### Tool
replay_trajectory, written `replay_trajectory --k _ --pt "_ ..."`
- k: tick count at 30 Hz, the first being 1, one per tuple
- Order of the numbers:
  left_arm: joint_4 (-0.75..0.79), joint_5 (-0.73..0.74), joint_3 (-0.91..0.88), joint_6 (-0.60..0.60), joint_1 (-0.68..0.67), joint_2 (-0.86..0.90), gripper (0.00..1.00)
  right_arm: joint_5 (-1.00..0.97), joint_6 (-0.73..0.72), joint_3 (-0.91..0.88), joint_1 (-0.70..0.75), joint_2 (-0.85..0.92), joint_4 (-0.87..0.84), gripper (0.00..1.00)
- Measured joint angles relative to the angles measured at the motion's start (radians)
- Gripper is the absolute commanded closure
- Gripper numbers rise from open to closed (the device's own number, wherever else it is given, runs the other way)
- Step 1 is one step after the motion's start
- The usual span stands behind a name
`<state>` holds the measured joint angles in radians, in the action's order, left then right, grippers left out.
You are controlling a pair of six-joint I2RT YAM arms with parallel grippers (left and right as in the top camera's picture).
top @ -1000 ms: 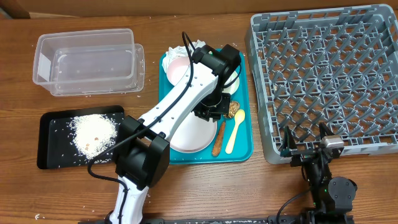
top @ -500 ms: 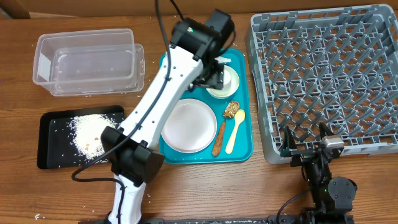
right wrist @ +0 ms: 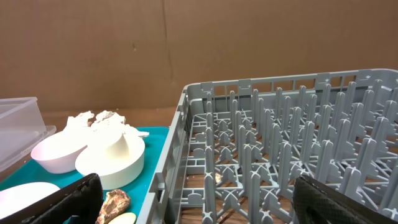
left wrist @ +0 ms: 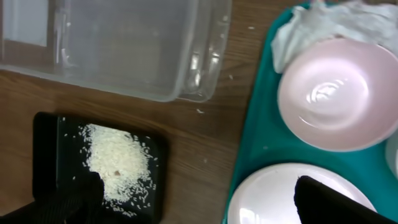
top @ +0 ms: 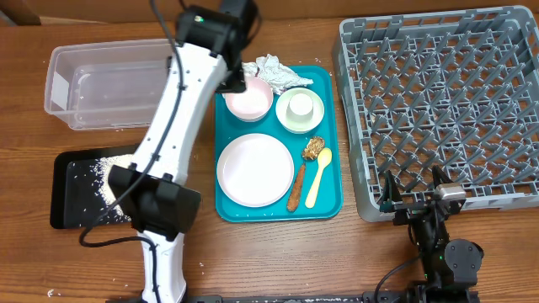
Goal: Sort waste into correct bins and load items into the dishwasher
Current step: 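Release the plate and raise the left gripper away, then move the left gripper over the white cup on the teal tray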
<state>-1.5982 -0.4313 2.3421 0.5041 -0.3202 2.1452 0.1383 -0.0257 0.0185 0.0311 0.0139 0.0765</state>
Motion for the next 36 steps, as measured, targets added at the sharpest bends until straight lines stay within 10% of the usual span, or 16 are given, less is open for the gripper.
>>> replay_trajectory --k 14,36 --pt "0.002 0.473 0.0 -0.068 0.285 0.0 0.0 -0.001 0.0 0.0 0.0 0.0 0.0 0.0" --pt "0.381 0.604 0.0 -0.299 -0.093 0.009 0.0 0.0 0.0 0.0 0.0 0.0 0.0 0.0"
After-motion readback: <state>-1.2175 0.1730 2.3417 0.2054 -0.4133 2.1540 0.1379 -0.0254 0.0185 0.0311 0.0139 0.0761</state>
